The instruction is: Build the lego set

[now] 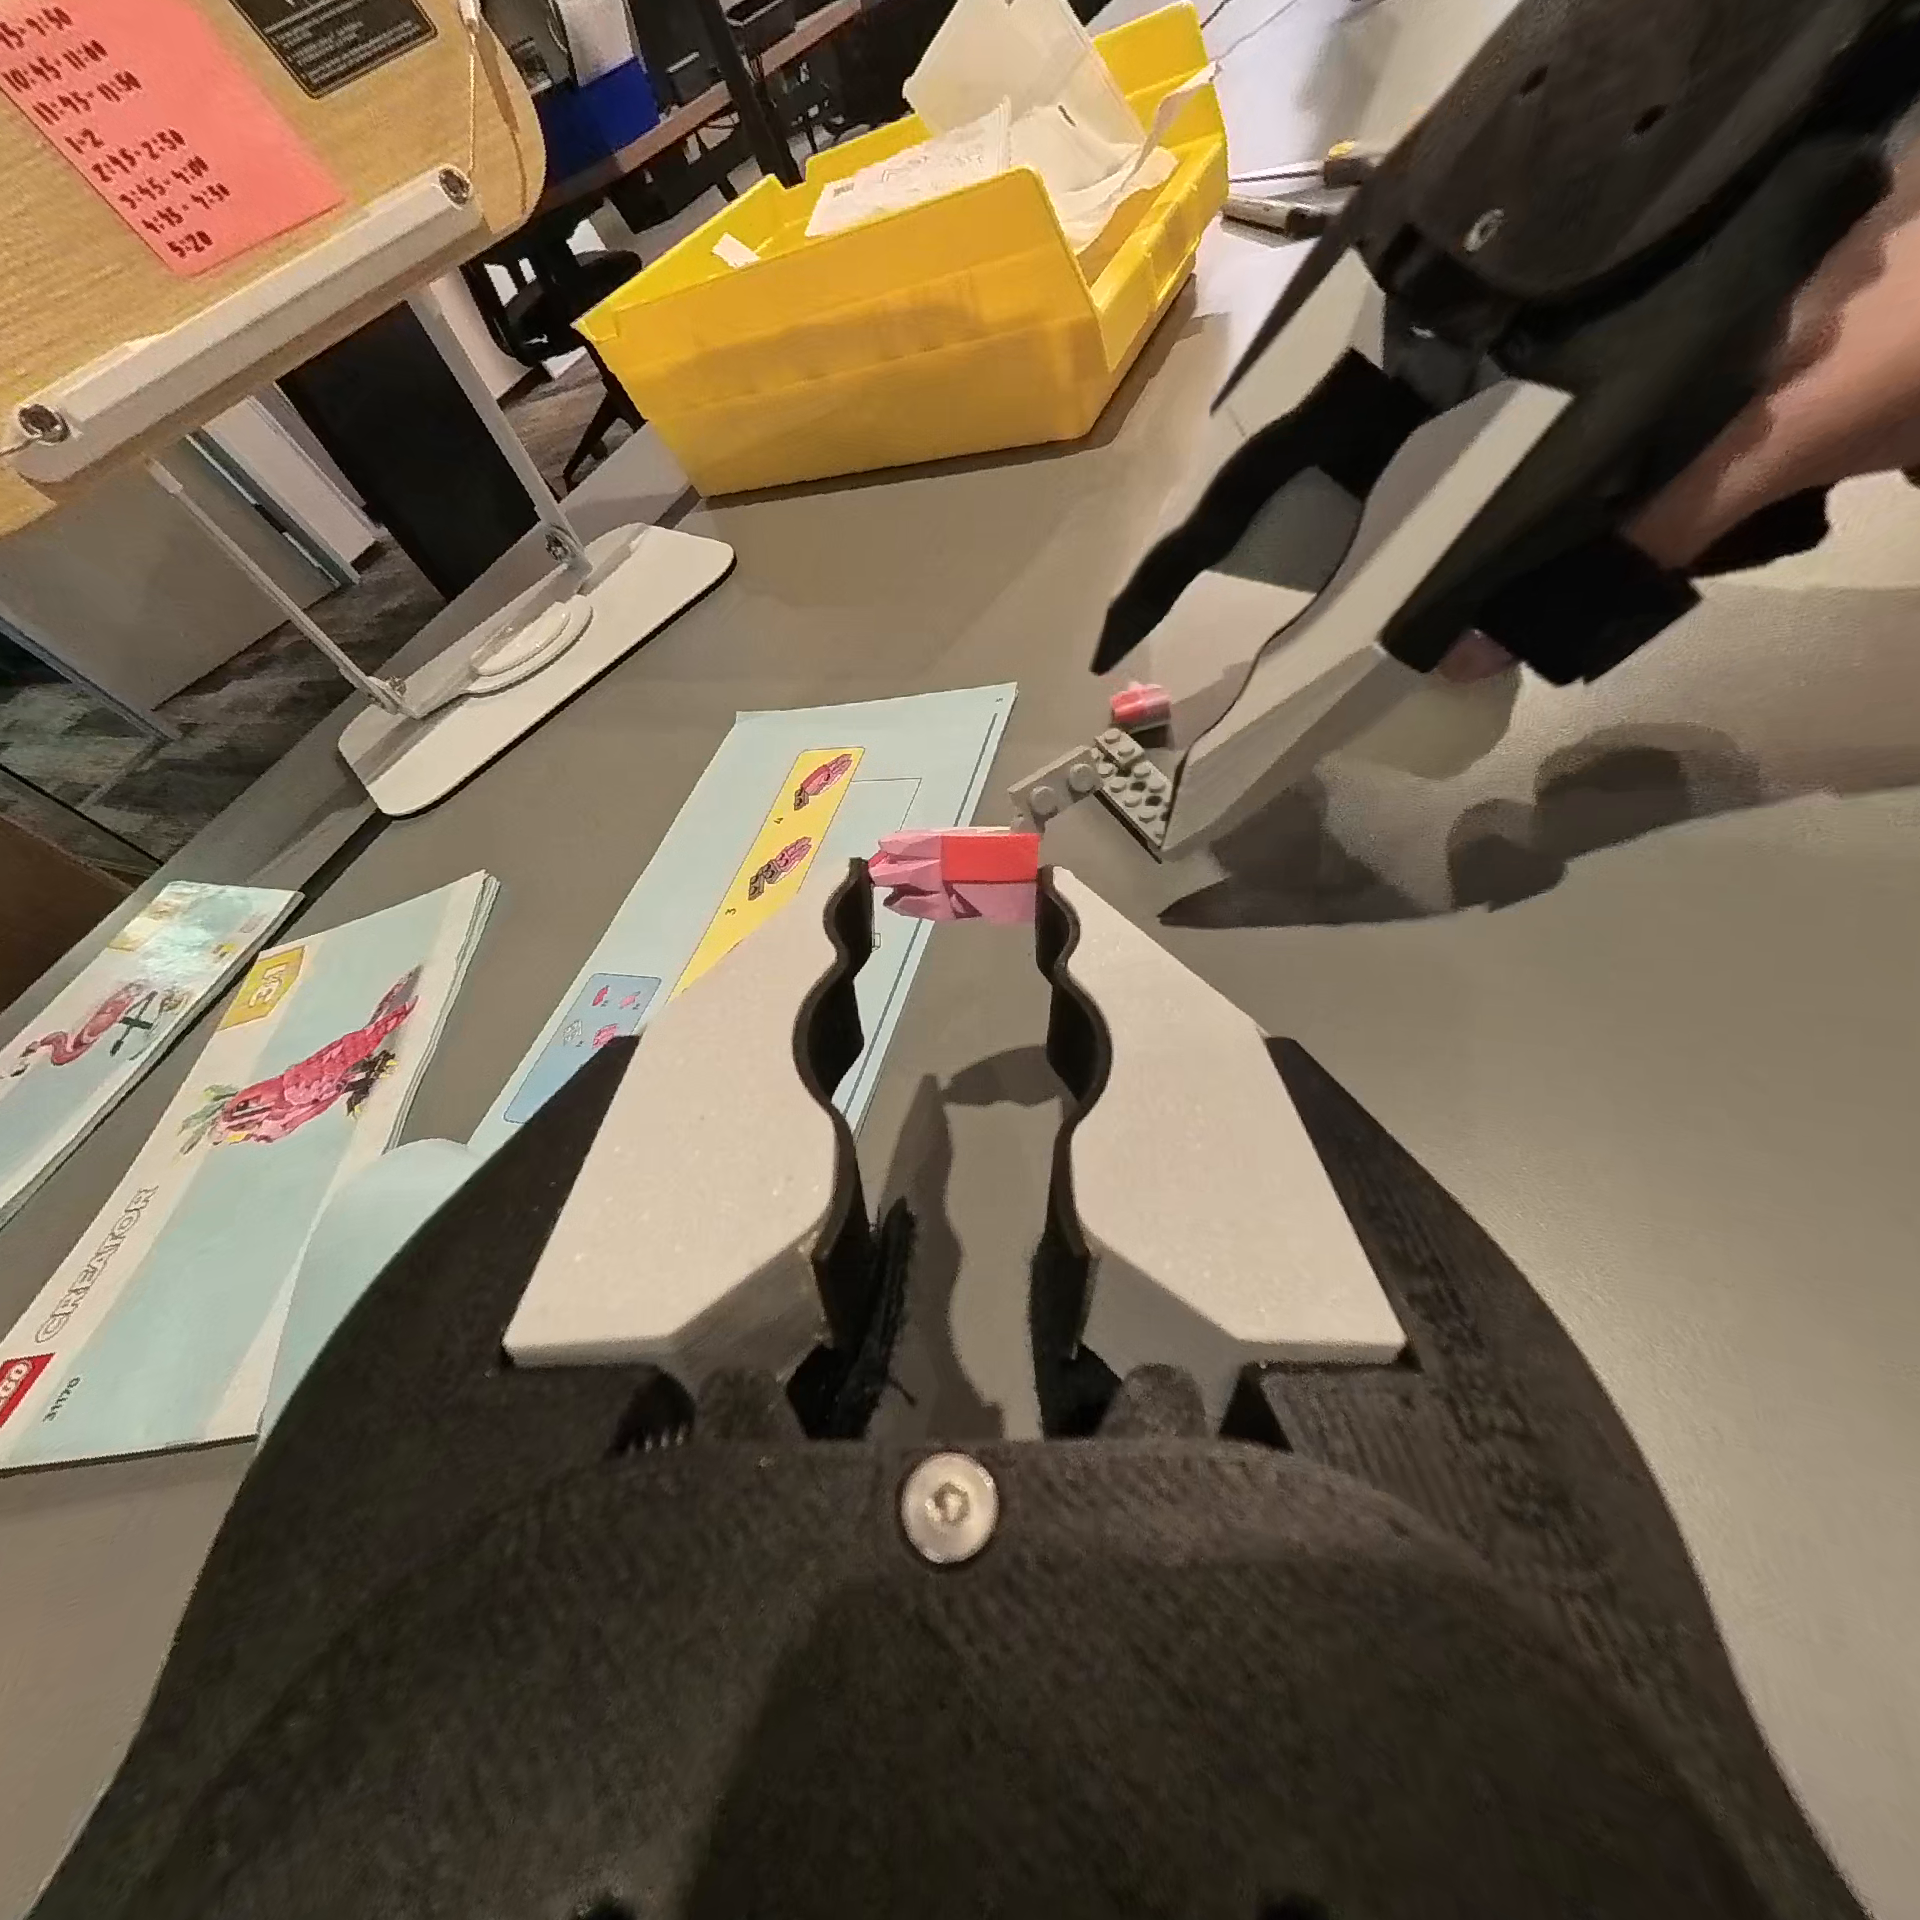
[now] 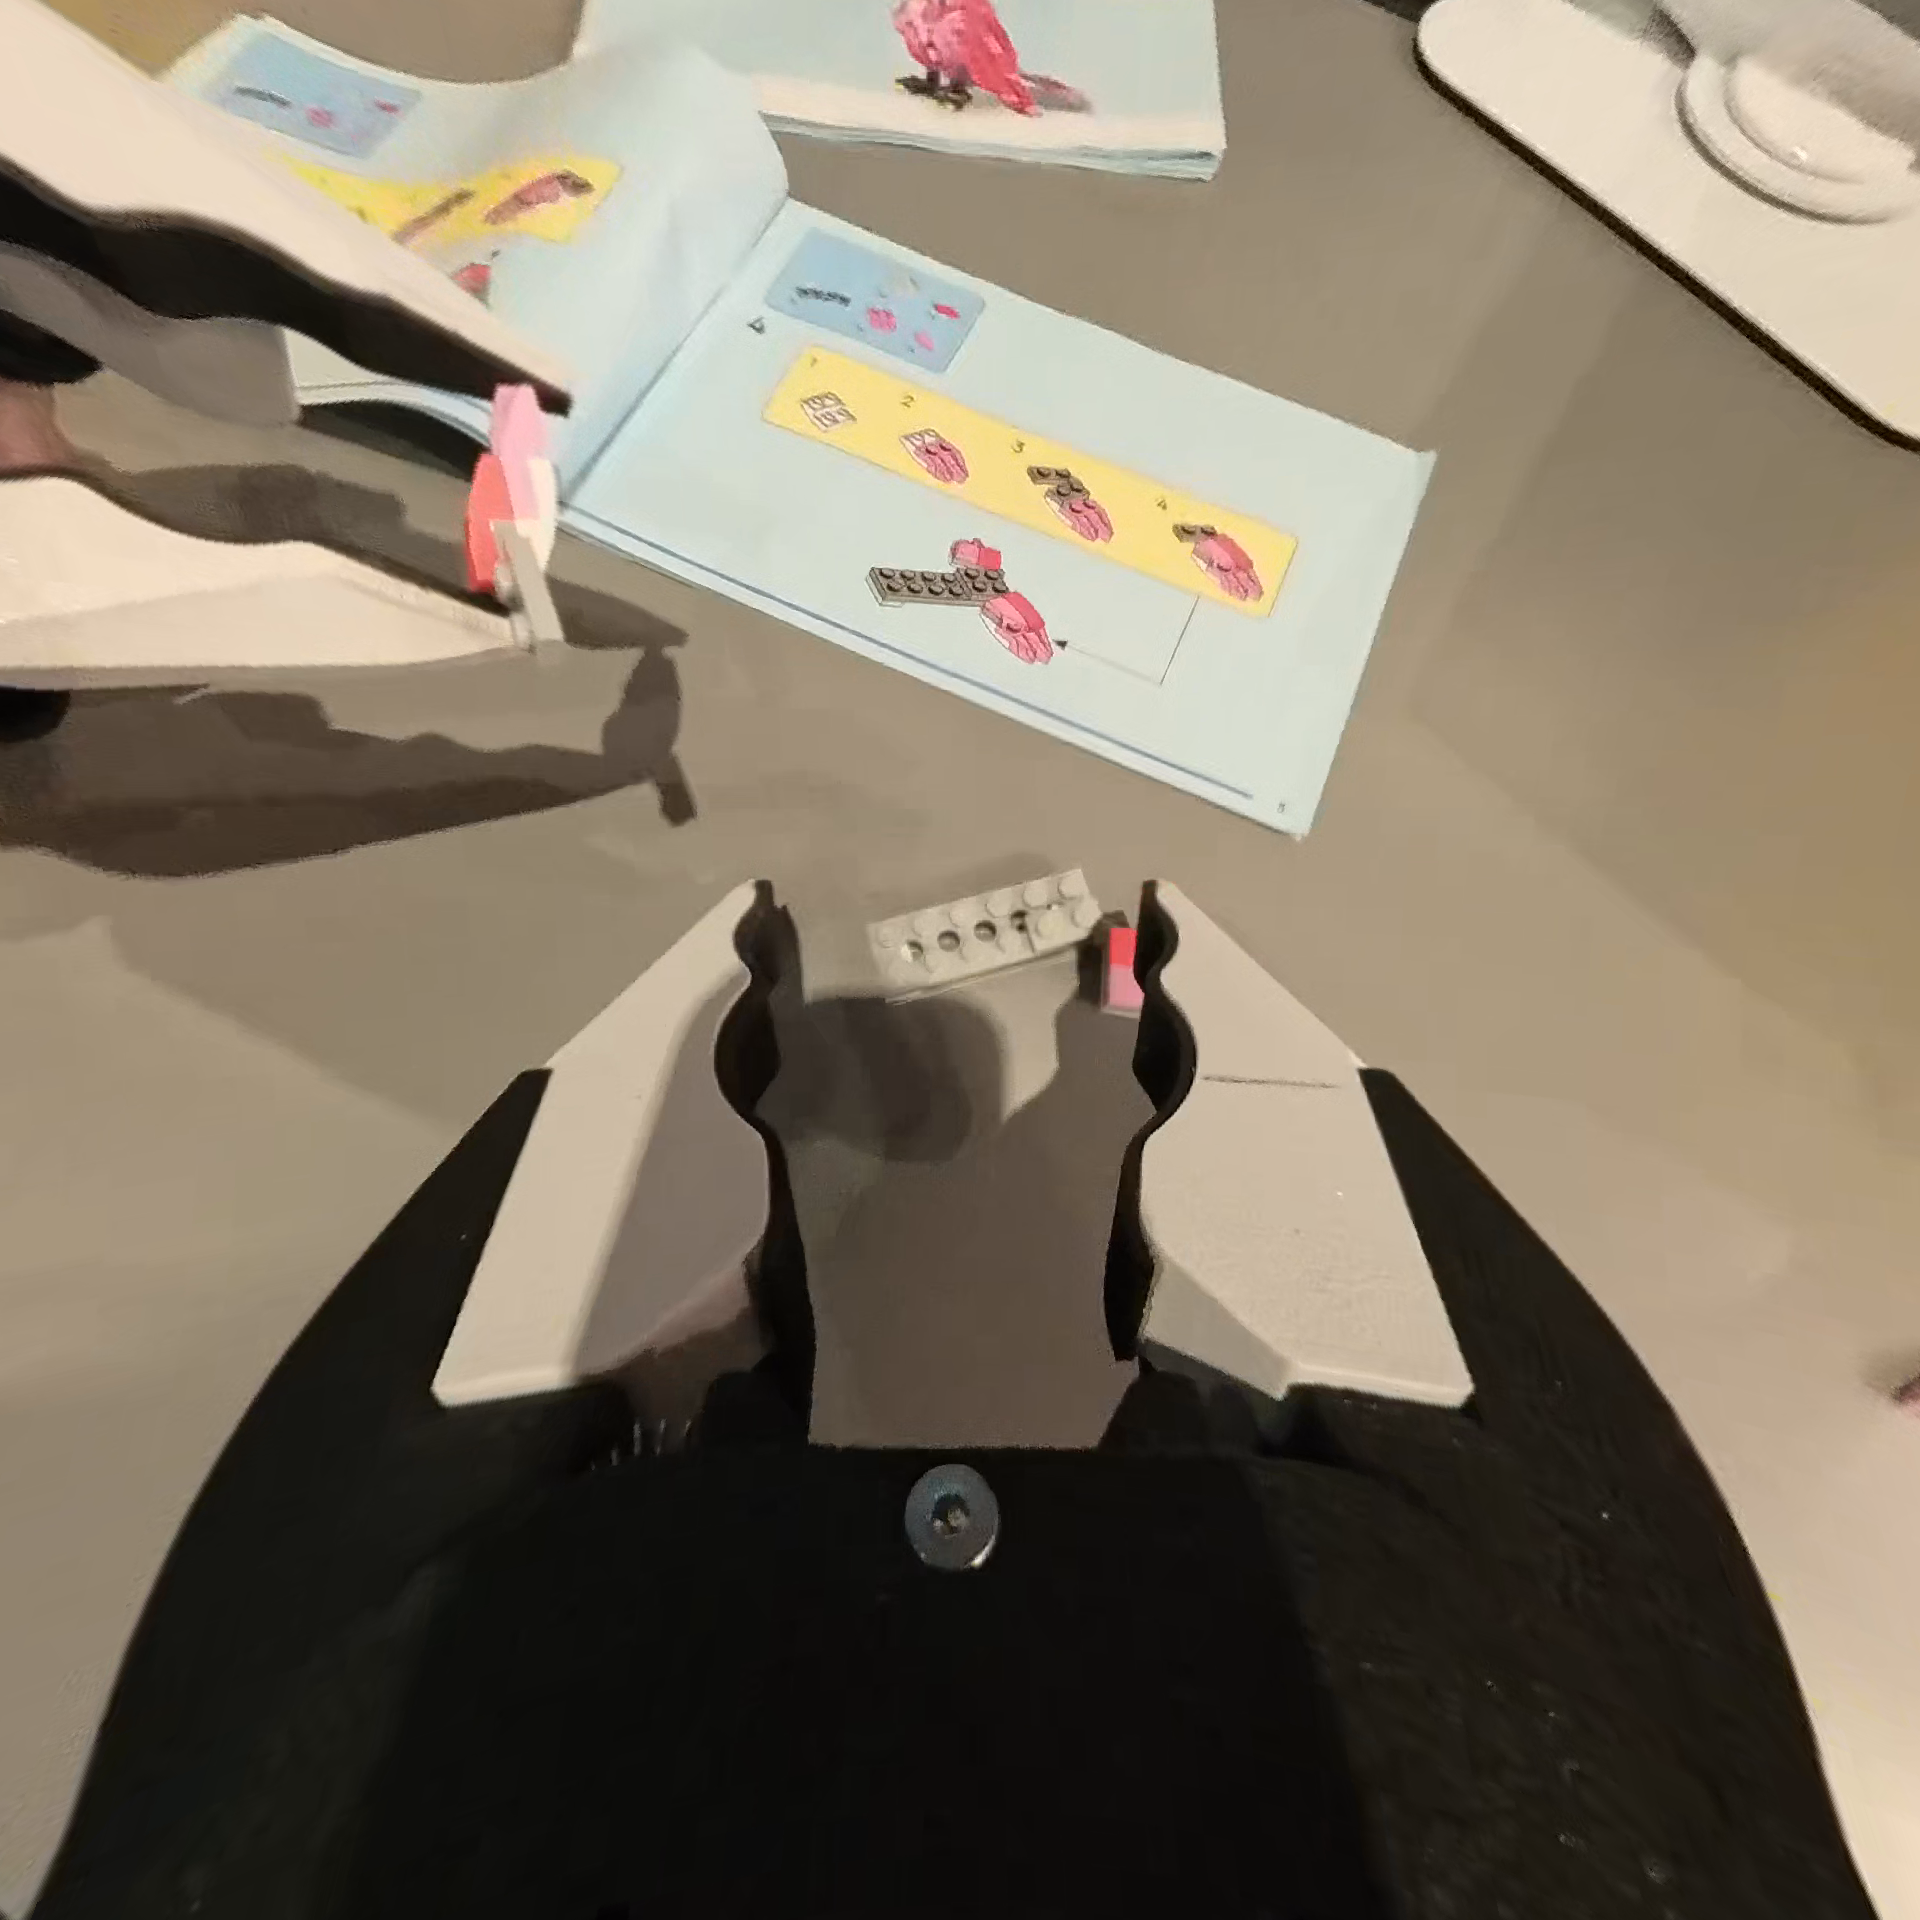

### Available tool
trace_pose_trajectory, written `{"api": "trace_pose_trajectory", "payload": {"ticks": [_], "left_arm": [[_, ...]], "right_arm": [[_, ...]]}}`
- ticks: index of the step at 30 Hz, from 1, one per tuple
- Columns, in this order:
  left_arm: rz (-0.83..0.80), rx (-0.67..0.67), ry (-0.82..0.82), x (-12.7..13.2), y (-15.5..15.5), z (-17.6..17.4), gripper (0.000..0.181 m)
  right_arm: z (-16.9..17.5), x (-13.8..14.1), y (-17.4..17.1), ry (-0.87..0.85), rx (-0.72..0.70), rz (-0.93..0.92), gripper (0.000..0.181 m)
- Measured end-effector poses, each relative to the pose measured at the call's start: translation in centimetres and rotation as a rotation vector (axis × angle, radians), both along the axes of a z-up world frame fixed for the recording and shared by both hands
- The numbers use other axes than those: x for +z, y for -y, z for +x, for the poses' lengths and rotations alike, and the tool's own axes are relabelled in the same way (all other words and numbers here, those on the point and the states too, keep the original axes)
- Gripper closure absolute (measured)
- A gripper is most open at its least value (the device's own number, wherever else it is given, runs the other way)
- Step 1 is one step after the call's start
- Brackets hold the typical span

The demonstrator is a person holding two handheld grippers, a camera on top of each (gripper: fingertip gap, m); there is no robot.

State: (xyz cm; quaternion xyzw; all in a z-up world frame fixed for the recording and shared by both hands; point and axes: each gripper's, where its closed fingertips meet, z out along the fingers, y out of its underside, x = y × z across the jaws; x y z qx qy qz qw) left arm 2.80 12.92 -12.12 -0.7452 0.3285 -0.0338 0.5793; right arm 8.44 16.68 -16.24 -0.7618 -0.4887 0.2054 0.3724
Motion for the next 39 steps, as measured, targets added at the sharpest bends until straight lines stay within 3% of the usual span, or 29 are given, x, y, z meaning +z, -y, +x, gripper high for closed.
{"api": "trace_pose_trajectory", "payload": {"ticks": [6, 11, 15, 20, 30, 35, 39], "left_arm": [[0.0, 0.001, 0.005, 0.1, 0.0, -0.1, 0.151], [0.004, 0.005, -0.003, 0.2, 0.0, -0.3, 0.151], [-0.021, -0.002, -0.012, -0.3, 0.0, -0.3, 0.151], [-0.073, -0.034, -0.041, -1.2, 0.4, -0.1, 0.151], [-0.24, -0.067, -0.258, -4.2, 2.2, -1.7, 0.151], [-0.321, -0.031, -0.21, -4.5, 2.7, -3.9, 0.15], [-0.305, 0.001, -0.14, -3.8, 2.6, -5.3, 0.15]], "right_arm": [[0.0, -1.2, -0.1, 0.153, 0.237, -0.003, 0.113], [0.7, -2.3, -0.6, 0.274, 0.343, -0.083, 0.116], [0.5, -2.4, 0.2, 0.272, 0.408, -0.116, 0.133], [-0.2, -2.4, 1.9, 0.28, 0.534, -0.091, 0.133], [-3.3, -1.6, 7.7, 0.224, 0.945, -0.024, 0.133], [-4.6, -1.8, 8.5, 0.254, 1.096, -0.031, 0.133], [-5.2, -2.0, 8.6, 0.242, 1.121, -0.075, 0.133]]}}
